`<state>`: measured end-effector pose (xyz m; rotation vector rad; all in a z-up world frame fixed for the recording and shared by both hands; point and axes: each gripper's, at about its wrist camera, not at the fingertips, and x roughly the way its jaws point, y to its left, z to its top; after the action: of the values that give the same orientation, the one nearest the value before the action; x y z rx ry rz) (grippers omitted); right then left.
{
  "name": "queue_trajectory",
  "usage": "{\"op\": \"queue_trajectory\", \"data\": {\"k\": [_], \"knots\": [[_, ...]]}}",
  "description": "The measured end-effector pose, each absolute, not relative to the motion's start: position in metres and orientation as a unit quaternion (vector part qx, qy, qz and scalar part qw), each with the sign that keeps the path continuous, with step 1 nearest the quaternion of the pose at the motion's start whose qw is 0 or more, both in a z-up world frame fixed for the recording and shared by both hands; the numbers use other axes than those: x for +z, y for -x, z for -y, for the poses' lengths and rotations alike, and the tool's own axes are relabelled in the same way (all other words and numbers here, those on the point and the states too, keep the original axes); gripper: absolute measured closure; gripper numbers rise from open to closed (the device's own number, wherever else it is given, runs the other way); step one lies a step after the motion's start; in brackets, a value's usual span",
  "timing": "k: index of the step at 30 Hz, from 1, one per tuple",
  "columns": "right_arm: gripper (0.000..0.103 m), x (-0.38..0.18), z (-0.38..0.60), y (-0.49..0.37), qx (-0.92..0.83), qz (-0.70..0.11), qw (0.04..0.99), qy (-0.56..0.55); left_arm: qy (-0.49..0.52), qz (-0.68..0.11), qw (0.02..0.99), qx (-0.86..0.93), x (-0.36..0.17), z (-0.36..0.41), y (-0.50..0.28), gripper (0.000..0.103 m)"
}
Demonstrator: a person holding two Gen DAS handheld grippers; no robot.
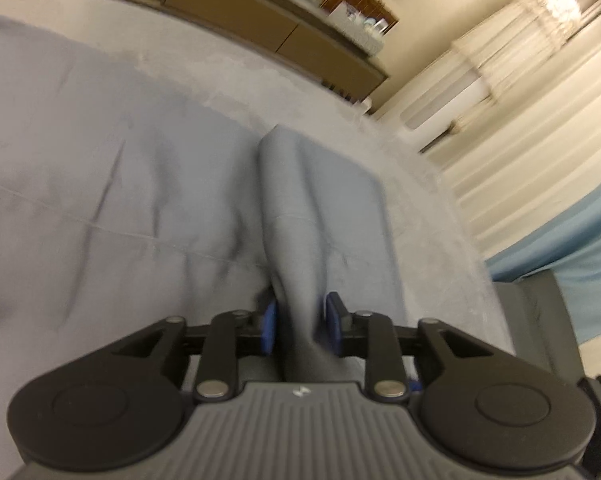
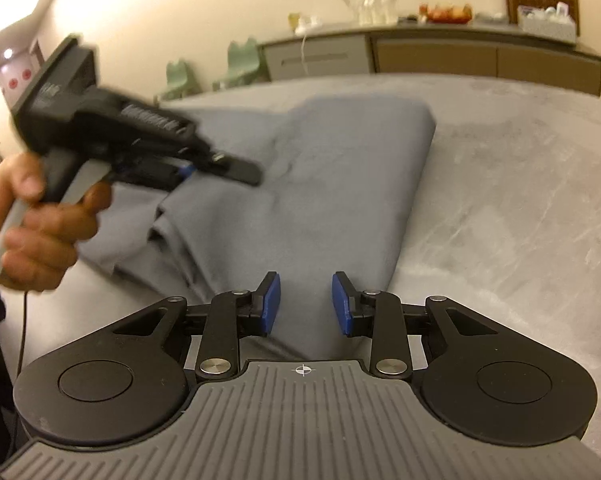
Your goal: Fold clothes
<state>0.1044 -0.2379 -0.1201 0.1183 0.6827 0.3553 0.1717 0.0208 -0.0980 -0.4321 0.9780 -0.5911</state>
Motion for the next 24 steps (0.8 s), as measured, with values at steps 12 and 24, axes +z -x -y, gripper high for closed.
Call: {"op": "queue_trajectory", "data": {"k": [12,24], "knots": [[0.067,-0.129,0.225,-0.110,0.188,-0.347,0.918,-0.042,0.094,-0.445,0.854,-0.252,-0.100,-0.005,-0.122,0.073],[0.047,-0.110,0.269,-0.135,0.137,-0.325,0.926,-0.136,0.056,-0.431,0.867,-0.243,-0.103,-0.005,-0.092,0.071]]}}
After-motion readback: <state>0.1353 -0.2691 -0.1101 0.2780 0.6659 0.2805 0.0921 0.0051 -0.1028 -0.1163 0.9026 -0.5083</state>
